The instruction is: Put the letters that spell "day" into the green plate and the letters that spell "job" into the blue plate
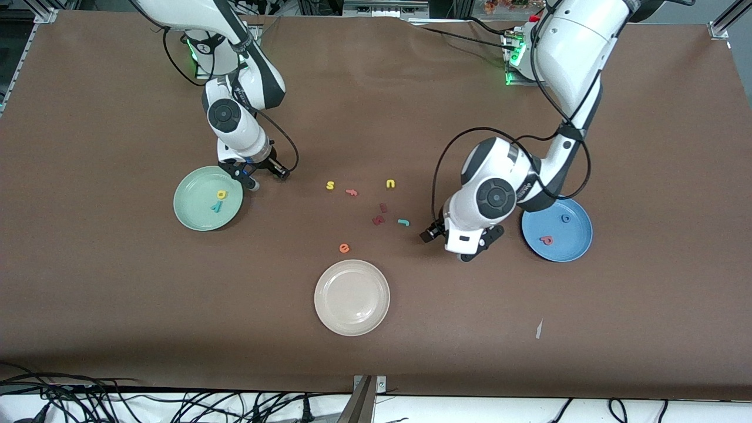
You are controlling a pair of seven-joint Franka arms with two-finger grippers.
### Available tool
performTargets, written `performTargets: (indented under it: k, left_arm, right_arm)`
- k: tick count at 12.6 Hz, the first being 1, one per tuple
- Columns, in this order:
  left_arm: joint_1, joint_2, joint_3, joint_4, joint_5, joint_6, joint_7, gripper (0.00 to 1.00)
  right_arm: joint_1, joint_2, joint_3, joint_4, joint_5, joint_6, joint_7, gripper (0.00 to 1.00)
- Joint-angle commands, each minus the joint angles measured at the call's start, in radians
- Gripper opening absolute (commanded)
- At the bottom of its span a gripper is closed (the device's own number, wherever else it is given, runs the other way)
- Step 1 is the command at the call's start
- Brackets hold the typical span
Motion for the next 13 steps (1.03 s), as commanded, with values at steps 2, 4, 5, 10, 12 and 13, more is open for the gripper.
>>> performTargets:
  k: [2, 4, 5, 10, 12, 13]
  left_arm:
    - [-0.071, 0.027, 0.019, 0.034, -0.019, 0.045, -0.237, 1.0]
    - [-0.108, 0.05, 0.027, 0.034, -0.006, 0.117, -0.359, 1.0]
    - [-0.12, 0.061, 0.027, 0.034, 0.026, 0.133, -0.394, 1.0]
    - [-0.166, 0.142, 0.039, 0.092, 0.189, 0.133, -0.611, 0.98]
    - [-0.172, 0.155, 0.04, 0.095, 0.189, 0.135, -0.647, 0.93]
    - [-0.177, 0.165, 0.042, 0.104, 0.189, 0.133, -0.652, 0.91]
  right_arm:
    - [-0.003, -0.004, 0.0, -0.013, 0.002, 0.021, -0.009, 0.23]
    - [-0.005, -0.022, -0.001, -0.011, 0.002, 0.015, -0.029, 0.18]
    - [-0.005, -0.039, -0.003, -0.011, 0.002, -0.003, -0.047, 0.18]
    - [-0.005, -0.11, -0.208, 0.073, 0.004, -0.29, -0.445, 0.21]
    - [-0.011, -0.098, -0.259, 0.139, 0.004, -0.373, -0.542, 0.21]
    - [-0.023, -0.084, -0.262, 0.165, 0.004, -0.398, -0.572, 0.26]
